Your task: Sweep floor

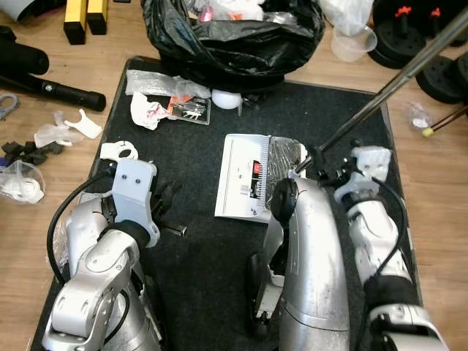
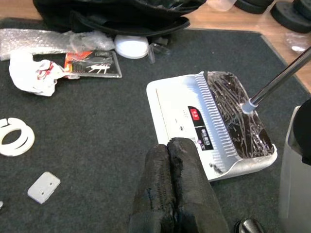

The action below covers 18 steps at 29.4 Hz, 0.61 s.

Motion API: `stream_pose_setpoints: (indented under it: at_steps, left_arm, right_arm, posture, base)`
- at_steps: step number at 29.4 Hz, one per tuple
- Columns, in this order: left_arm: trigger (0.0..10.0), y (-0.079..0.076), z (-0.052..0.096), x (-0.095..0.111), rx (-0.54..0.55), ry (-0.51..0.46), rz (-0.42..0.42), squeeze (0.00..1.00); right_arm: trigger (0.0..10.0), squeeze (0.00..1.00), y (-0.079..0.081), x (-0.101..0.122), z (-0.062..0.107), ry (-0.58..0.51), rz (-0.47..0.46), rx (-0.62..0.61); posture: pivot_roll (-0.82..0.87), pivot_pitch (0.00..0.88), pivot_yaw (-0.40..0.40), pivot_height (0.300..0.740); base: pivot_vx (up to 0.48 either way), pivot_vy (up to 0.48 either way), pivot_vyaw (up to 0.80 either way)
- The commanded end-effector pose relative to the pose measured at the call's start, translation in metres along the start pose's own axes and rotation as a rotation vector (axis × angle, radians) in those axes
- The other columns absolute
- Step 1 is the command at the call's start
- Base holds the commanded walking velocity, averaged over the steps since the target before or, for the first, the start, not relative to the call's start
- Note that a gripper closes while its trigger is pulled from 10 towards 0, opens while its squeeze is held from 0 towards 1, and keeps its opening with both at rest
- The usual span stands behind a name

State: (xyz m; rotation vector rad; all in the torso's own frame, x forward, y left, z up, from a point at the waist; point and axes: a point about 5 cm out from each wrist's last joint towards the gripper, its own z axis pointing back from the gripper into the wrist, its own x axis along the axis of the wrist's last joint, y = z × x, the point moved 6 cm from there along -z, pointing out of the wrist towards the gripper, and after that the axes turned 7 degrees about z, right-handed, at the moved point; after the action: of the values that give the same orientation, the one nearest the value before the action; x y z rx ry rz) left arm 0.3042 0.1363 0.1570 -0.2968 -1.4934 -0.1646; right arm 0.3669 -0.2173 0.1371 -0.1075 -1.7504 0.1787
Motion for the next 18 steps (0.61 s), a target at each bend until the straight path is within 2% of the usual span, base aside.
stream_pose_setpoints:
  at_steps: [1, 2, 5, 6, 11, 14, 15, 17, 18]
  left_arm:
    - [10.0, -0.004, -0.003, -0.007, -0.026, 0.017, 0.005, 0.00]
    - [10.0, -0.002, -0.008, -0.006, -0.018, 0.004, 0.011, 0.00]
    - [10.0, 0.000, -0.012, -0.006, -0.015, -0.002, 0.013, 0.00]
    - [10.0, 0.000, -0.015, -0.005, -0.013, -0.007, 0.015, 0.00]
    - [10.0, 0.002, -0.023, -0.004, -0.008, -0.026, 0.012, 0.00]
    - [10.0, 0.019, -0.029, 0.000, 0.064, -0.052, -0.027, 0.00]
    - [10.0, 0.019, -0.029, 0.000, 0.064, -0.052, -0.027, 0.00]
    - [10.0, 0.047, -0.029, 0.005, 0.165, -0.069, -0.052, 0.00]
    - [10.0, 0.047, -0.029, 0.005, 0.165, -0.069, -0.052, 0.00]
  right_arm:
    - [10.0, 0.00, 0.005, -0.010, 0.011, 0.050, -0.029, 0.031]
    - [10.0, 0.00, 0.007, 0.001, 0.012, 0.028, -0.050, 0.049]
    - [10.0, 0.00, 0.009, 0.006, 0.012, 0.027, -0.066, 0.057]
    - [10.0, 0.00, 0.013, 0.011, 0.010, 0.021, -0.092, 0.079]
    - [10.0, 0.00, 0.027, 0.022, 0.013, 0.016, -0.138, 0.135]
    - [10.0, 0.00, 0.025, 0.027, 0.018, 0.013, -0.138, 0.133]
    - [10.0, 0.00, 0.025, 0.027, 0.018, 0.013, -0.138, 0.133]
    - [10.0, 0.00, 0.024, 0.029, 0.021, 0.009, -0.140, 0.148]
    - [10.0, 0.00, 0.024, 0.029, 0.021, 0.009, -0.140, 0.148]
  posture:
    - [-0.13, 0.252, -0.139, 0.316]
    - [-0.13, 0.237, -0.138, 0.326]
    - [-0.14, 0.233, -0.138, 0.336]
    - [-0.14, 0.205, -0.137, 0.341]
    - [-0.14, 0.188, -0.140, 0.356]
    - [-0.15, 0.140, -0.145, 0.371]
    - [-0.15, 0.140, -0.145, 0.371]
    - [-0.14, 0.123, -0.148, 0.381]
    - [-0.14, 0.123, -0.148, 0.381]
  base:
    - [0.000, 0.000, 0.00]
    - [0.000, 0.000, 0.00]
    - [0.000, 0.000, 0.00]
    - [0.000, 0.000, 0.00]
    - [0.000, 0.000, 0.00]
    - [0.000, 0.000, 0.00]
    - [0.000, 0.000, 0.00]
    - [0.000, 0.000, 0.00]
    - [0.000, 0.000, 0.00]
